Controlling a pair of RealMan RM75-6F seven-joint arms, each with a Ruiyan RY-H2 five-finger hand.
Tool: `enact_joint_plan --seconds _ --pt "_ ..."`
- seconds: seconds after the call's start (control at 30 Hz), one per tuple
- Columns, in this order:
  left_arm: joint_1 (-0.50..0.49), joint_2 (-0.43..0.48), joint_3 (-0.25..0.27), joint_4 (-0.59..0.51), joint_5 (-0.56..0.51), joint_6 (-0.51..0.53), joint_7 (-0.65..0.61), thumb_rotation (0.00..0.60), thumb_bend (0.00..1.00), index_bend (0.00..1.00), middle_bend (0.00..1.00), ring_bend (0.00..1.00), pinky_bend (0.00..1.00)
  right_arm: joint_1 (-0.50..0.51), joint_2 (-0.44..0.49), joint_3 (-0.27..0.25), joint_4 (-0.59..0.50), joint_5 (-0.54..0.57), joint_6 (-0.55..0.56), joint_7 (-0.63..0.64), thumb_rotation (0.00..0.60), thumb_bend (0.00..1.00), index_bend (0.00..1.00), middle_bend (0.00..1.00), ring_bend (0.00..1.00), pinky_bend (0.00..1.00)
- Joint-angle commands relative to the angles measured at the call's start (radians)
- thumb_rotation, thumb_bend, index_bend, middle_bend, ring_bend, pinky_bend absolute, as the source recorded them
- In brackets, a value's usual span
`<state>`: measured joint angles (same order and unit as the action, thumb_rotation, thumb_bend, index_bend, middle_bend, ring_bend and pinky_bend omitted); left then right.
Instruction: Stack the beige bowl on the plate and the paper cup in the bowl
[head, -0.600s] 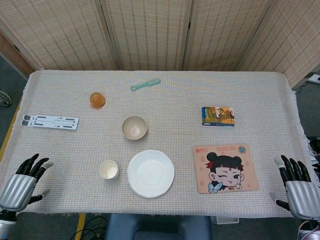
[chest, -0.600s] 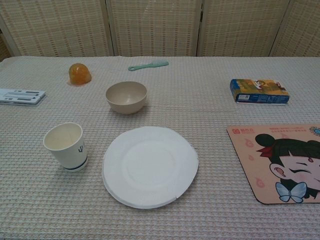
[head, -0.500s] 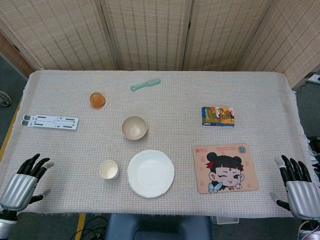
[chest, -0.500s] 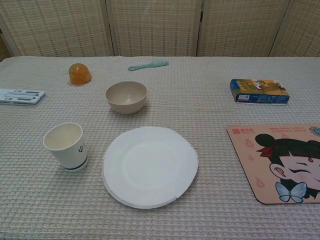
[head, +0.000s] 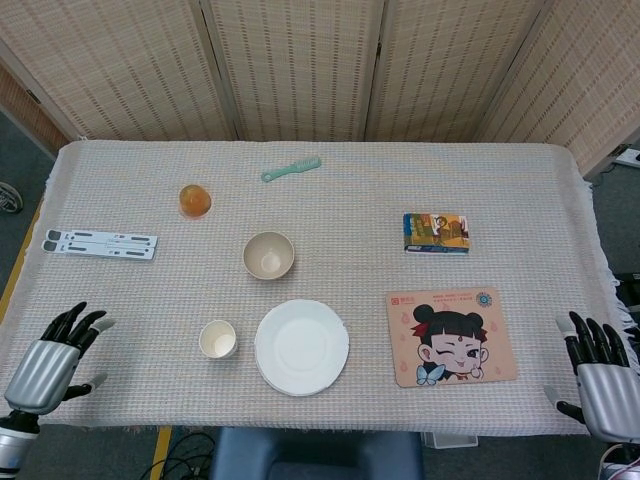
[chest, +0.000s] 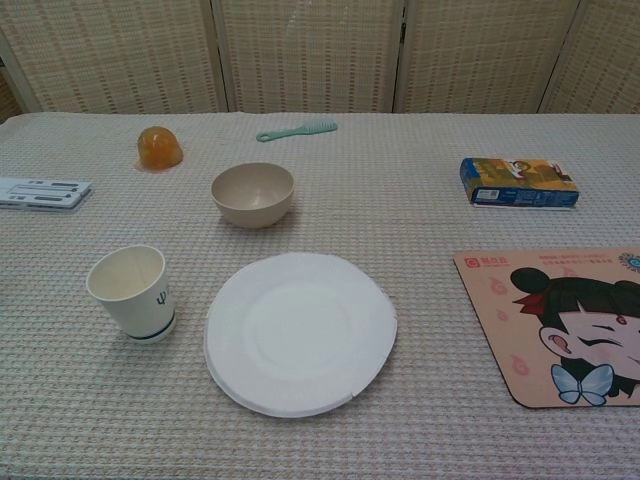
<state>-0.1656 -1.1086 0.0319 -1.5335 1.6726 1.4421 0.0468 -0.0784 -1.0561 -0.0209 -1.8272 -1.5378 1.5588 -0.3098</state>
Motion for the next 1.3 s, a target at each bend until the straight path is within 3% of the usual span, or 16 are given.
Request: enact_joint_plan --seconds 0.03,0.27,0.57,1.0,1.3 --pt "-0.036 0.016 -0.014 -0.011 -0.019 -0.052 -0.010 0.600 0.18 0.22 0.19 0.03 0.18 0.000 0.000 0.004 0.002 0.005 0.000 0.003 0.600 0.19 0.00 0.00 0.00 0.00" --pt "-0.137 0.058 -0.066 -0.059 -0.032 -0.148 -0.008 0.600 0.18 0.22 0.19 0.03 0.18 0.009 0.002 0.022 0.009 0.036 -0.011 0.018 0.600 0.19 0.00 0.00 0.00 0.00" --pt "-0.287 0.049 -0.114 -0.007 -0.051 -0.311 -0.079 0.600 0.18 0.23 0.19 0.03 0.18 0.033 -0.005 0.049 0.021 0.094 -0.051 0.025 0.600 0.18 0.00 0.00 0.00 0.00" --pt "-0.449 -0.037 -0.143 0.142 -0.087 -0.479 -0.152 0.600 0.18 0.27 0.19 0.03 0.18 0.079 0.004 0.094 0.053 0.221 -0.145 0.071 0.600 0.19 0.00 0.00 0.00 0.00" --pt "-0.560 -0.149 -0.151 0.273 -0.071 -0.536 -0.230 0.600 0.18 0.32 0.20 0.03 0.17 0.113 0.017 0.113 0.086 0.276 -0.214 0.138 0.600 0.19 0.00 0.00 0.00 0.00"
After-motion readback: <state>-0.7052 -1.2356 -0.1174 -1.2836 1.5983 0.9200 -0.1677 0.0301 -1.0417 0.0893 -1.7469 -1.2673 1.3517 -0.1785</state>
